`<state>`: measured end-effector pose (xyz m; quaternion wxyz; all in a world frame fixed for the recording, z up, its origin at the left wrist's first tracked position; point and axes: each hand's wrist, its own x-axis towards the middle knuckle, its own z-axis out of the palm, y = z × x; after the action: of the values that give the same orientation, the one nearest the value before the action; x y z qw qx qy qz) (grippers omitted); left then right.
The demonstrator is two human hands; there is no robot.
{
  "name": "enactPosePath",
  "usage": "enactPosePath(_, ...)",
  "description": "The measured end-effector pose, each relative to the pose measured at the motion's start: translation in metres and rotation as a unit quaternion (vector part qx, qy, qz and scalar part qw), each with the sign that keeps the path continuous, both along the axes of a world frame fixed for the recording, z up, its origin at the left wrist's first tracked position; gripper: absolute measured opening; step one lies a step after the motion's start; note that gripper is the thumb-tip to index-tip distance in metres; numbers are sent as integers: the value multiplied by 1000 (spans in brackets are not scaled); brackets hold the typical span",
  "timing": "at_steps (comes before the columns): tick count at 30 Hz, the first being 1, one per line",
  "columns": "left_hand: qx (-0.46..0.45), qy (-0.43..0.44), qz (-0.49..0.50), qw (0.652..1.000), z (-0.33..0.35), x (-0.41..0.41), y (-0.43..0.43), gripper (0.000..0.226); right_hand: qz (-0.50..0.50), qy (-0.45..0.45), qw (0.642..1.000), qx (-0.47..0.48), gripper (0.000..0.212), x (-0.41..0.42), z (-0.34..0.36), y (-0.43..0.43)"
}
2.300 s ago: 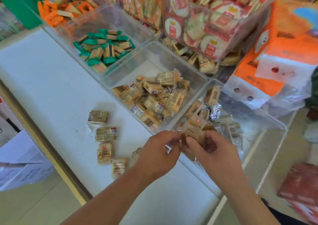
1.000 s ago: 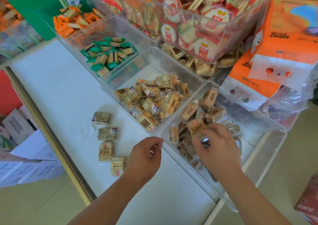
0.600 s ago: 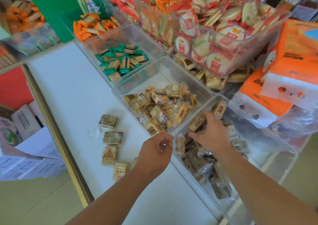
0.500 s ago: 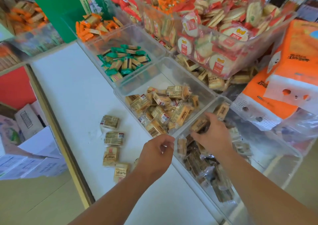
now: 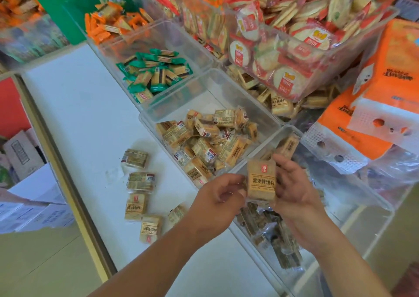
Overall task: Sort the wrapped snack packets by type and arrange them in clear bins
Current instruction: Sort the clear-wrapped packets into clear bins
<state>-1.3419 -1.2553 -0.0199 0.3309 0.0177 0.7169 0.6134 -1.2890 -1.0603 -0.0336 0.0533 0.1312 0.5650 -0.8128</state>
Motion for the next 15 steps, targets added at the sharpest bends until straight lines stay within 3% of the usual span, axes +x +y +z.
enactPosePath(6,44,-31,47,997,-1,-5,0,23,25,-19,995,94,89,-6,6,-8)
enactPosePath(10,38,-22,47,998,-5,-10,-4,23,41,-32,995,83,89,-9,14,-12)
enactPosePath(13,0,-13,28,1000,-11,-12,-3,17,-48,-75,989,115,67,-15,17,-18)
enactPosePath(15,-55,-4,41,998,-16,-11,-4,14,-145,-113,966,182,57,-20,15,-22)
